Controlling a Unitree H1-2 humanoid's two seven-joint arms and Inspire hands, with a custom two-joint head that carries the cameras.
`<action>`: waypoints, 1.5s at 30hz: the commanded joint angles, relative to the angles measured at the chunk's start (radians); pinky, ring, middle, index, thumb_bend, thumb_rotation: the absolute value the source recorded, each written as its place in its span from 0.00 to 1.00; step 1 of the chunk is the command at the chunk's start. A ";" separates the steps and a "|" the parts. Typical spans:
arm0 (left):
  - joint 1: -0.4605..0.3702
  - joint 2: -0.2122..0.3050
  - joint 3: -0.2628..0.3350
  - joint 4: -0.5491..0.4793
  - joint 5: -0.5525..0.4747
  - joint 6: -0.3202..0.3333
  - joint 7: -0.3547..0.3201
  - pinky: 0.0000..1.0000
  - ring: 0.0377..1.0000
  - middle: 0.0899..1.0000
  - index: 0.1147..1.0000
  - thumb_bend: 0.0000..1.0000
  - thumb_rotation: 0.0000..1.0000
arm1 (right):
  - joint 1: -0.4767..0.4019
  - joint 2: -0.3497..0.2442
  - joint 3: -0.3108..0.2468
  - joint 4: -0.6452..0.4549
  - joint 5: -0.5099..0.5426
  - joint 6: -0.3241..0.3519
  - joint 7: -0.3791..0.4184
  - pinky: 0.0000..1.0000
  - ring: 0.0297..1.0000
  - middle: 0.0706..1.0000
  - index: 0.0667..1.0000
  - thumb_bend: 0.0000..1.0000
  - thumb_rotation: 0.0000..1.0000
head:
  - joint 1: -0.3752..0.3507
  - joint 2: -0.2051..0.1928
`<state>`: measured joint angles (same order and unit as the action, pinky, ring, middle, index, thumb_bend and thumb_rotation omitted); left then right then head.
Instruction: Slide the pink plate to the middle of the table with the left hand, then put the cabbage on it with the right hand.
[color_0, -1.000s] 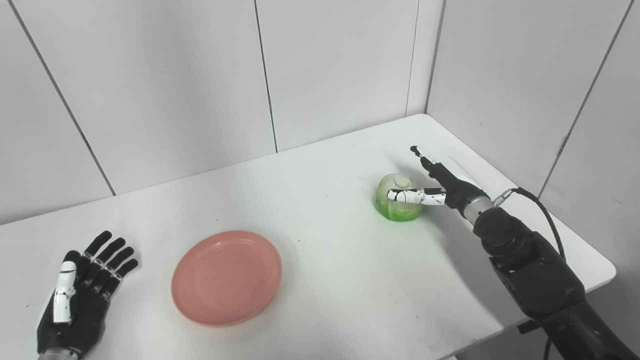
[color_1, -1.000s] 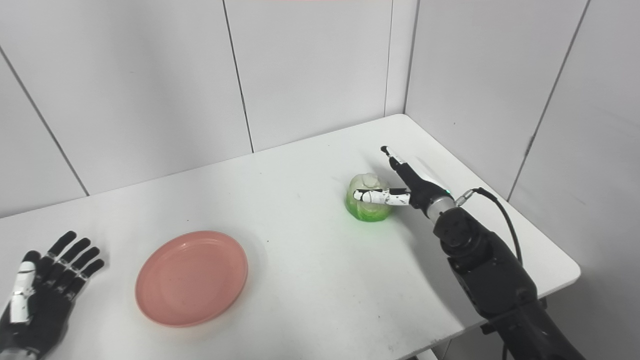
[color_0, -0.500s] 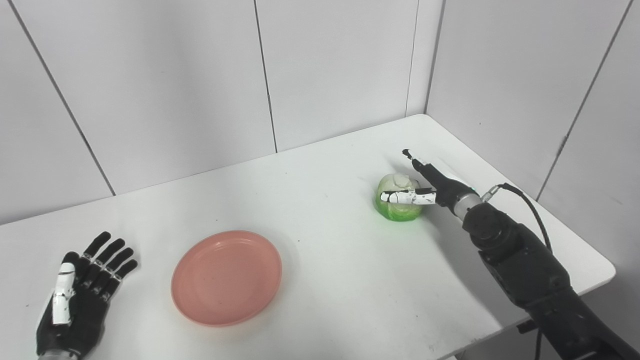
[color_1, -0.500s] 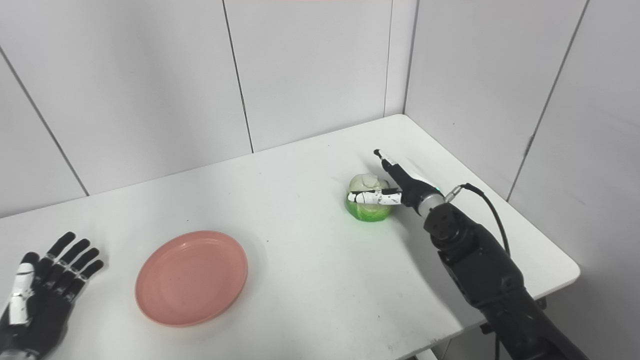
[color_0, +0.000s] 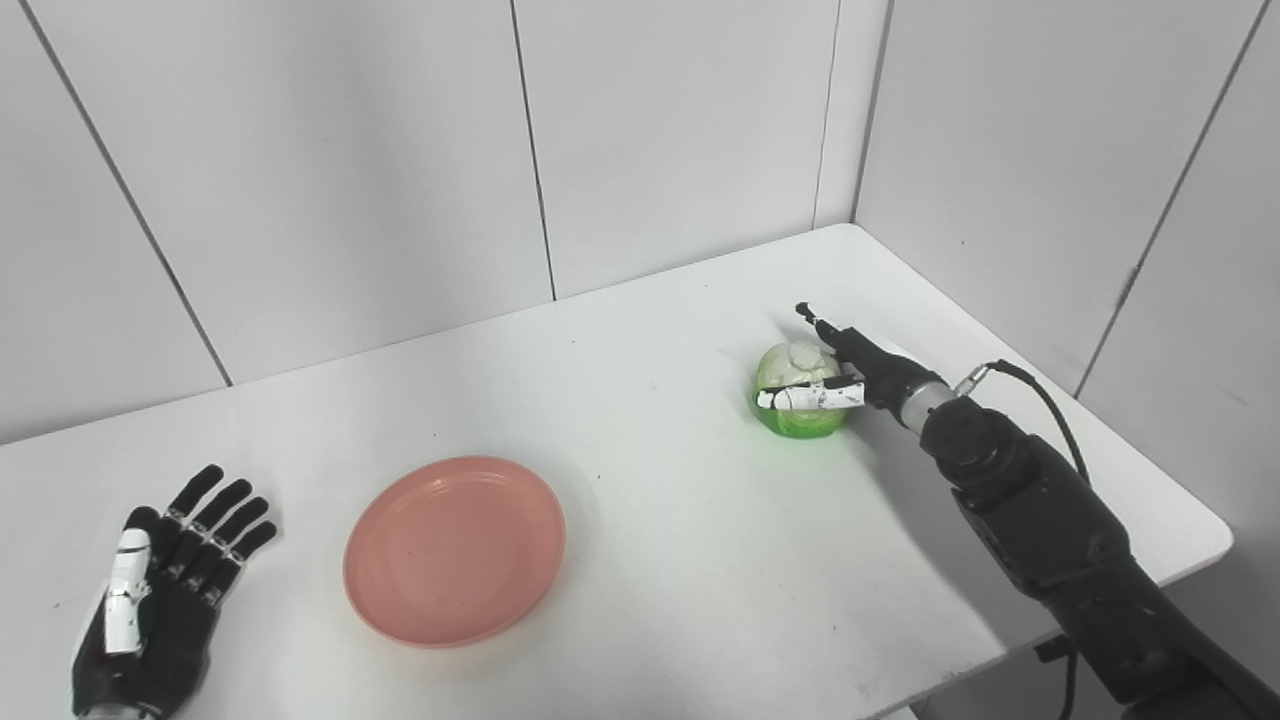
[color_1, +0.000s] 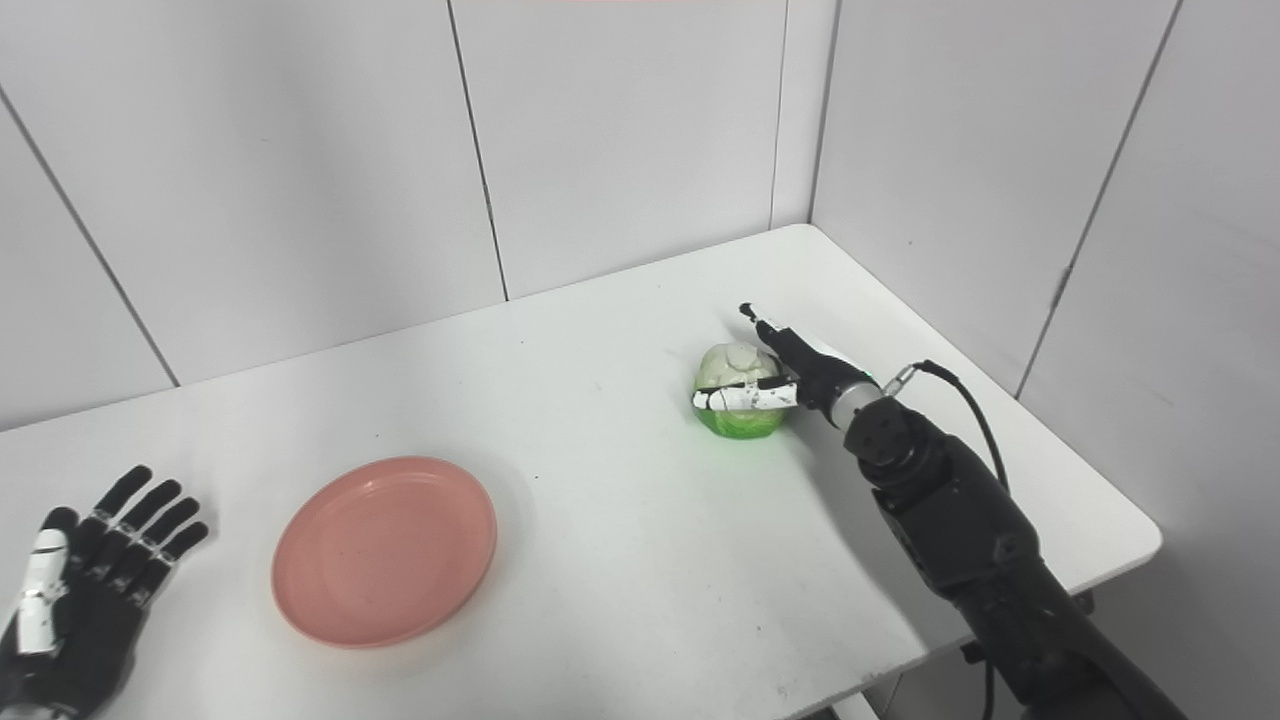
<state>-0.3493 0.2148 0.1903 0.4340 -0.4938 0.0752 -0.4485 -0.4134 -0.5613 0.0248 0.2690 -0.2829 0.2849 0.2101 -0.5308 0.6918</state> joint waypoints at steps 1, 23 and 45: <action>0.036 -0.005 -0.010 0.009 0.007 0.075 0.022 0.76 0.77 0.77 0.76 0.51 0.83 | -0.052 -0.032 0.005 -0.007 0.007 -0.044 0.017 0.93 1.00 1.00 1.00 1.00 0.52 | 0.001 0.002; 0.044 -0.001 -0.017 -0.012 0.007 0.091 0.030 0.79 0.79 0.79 0.78 0.49 0.88 | -0.067 -0.076 0.085 -0.046 -0.050 0.101 0.125 0.81 0.87 0.93 0.95 1.00 0.24 | 0.002 0.017; 0.045 -0.006 -0.018 0.001 0.008 0.077 0.019 0.77 0.78 0.78 0.77 0.50 0.87 | -0.043 0.016 0.064 0.020 -0.101 0.107 -0.048 0.43 0.44 0.44 0.47 0.53 0.00 | 0.021 0.011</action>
<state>-0.3341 0.2123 0.1841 0.3981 -0.5047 0.1219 -0.4384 -0.4626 -0.5558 0.0844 0.2712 -0.3878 0.3992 0.1613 -0.5109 0.7026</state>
